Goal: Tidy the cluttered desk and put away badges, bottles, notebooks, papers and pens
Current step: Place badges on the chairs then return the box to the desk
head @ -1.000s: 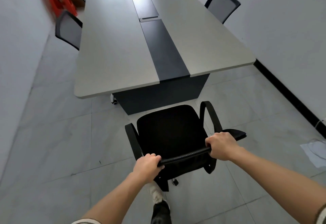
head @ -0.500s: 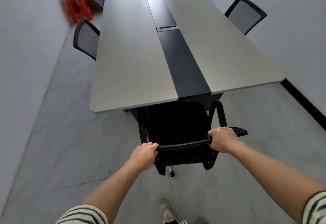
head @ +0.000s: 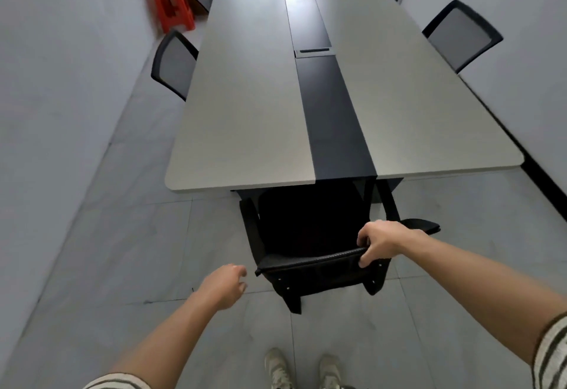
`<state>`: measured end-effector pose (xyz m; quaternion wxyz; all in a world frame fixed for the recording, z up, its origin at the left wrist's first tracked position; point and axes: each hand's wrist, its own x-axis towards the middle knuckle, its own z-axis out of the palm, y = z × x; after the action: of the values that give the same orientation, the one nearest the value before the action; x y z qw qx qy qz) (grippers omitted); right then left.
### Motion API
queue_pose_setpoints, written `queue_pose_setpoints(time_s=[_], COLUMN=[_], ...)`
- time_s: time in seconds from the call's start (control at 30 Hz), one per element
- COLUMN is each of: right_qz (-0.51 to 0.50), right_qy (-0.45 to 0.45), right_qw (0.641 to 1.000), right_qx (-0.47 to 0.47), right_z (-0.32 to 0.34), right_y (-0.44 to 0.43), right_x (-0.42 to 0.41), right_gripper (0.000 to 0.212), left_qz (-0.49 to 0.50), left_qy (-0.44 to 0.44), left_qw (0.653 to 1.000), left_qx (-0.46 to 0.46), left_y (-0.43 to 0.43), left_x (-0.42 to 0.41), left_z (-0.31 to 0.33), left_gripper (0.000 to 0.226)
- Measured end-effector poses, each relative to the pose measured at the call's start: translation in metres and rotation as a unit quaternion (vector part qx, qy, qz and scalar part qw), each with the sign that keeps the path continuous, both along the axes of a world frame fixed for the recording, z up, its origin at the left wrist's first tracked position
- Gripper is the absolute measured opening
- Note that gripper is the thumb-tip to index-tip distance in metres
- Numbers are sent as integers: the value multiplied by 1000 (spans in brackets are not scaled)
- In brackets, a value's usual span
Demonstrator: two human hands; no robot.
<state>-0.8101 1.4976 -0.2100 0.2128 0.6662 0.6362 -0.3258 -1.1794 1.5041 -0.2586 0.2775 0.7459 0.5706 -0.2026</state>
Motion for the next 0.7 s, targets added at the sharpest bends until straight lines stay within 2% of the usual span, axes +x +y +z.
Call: queue_pose_setpoints(time_s=[0.07, 0.1, 0.23, 0.33, 0.4, 0.5, 0.7], right_qz=[27, 42, 105, 155, 158, 174, 148], right_qy=[48, 66, 98, 99, 101, 101, 105], right_qw=[998, 997, 984, 975, 973, 968, 970], right_qx=[5, 25, 104, 124, 135, 150, 161], right_z=[6, 10, 27, 33, 36, 35, 26], right_y=[15, 23, 57, 87, 99, 137, 210], right_x=[-22, -38, -111, -171, -187, -249, -369], right_gripper=[73, 75, 61, 50, 46, 42, 34], left_qz=[45, 68, 120, 154, 165, 207, 226], left_qy=[0, 0, 12, 21, 29, 31, 28], left_qw=[999, 998, 992, 986, 984, 976, 971], left_qx=[1, 3, 25, 58, 59, 65, 77], left_y=[-1, -2, -1, 1, 6, 18, 63], left_x=[-14, -21, -59, -107, -124, -188, -310], left_z=[4, 9, 31, 49, 55, 62, 75], left_gripper=[38, 38, 40, 41, 40, 40, 39])
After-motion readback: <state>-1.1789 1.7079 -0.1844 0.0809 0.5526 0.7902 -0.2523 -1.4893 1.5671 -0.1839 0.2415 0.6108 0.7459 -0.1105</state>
